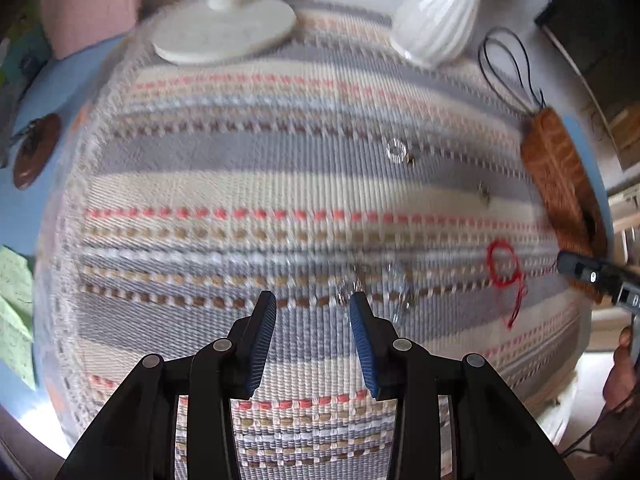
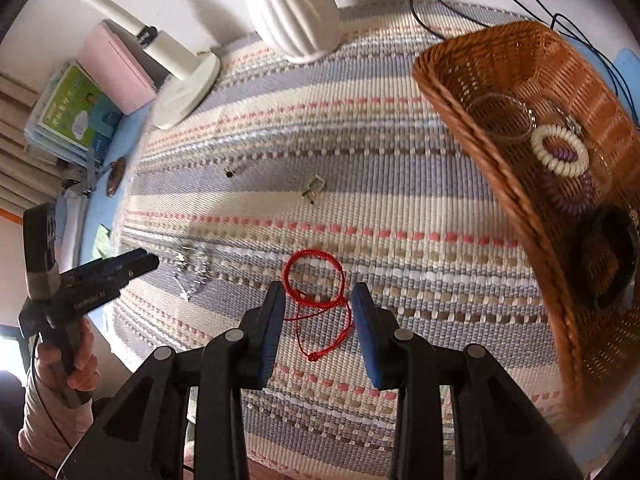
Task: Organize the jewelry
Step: 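Grasp the silver chain pieces with the left tool while the right grasps the red cord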
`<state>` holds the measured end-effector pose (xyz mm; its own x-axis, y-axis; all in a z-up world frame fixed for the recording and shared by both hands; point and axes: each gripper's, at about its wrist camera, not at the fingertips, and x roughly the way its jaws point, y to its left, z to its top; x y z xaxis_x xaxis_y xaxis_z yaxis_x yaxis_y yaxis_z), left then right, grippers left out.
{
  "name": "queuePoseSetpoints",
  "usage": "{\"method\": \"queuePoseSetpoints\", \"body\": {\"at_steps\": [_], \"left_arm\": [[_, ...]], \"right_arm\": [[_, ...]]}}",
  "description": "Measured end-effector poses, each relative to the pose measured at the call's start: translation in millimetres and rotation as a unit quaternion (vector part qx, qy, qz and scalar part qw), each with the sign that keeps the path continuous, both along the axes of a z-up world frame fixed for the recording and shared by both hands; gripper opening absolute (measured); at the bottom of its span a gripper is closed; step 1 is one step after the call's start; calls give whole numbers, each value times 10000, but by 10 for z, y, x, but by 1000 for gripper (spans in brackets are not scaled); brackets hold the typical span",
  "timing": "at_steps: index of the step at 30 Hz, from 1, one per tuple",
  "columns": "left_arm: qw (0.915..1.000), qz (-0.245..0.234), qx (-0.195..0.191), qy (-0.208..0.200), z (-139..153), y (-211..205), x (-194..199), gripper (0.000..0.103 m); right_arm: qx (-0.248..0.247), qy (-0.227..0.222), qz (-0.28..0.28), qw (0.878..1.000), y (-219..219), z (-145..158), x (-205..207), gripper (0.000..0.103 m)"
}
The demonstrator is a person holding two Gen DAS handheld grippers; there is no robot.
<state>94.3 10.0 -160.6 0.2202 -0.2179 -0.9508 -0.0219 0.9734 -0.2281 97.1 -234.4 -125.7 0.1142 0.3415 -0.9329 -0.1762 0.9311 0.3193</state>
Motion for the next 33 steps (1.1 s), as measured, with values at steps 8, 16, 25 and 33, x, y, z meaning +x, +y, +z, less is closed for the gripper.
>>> {"method": "queuePoseSetpoints", "body": {"at_steps": [8,16,25,33], "left_arm": [[9983,-512,229,-154,-146,-264,41,39],[9949,-682,655,-359,-157,-460,66,38],[9974,-239,497,-472,-135,-295,-6,15],[9897,424,-1312,-395,-17,161,-88,15]], "right_arm": [[-233,72,-123,9996,-21,-121,-39,38],[-399,149,-67,9991,95,-283,4,38],[-1564,-400,335,9863,438,-450,-1,21],[-1897,-668,807,9762,614,-413,-159,1]]}}
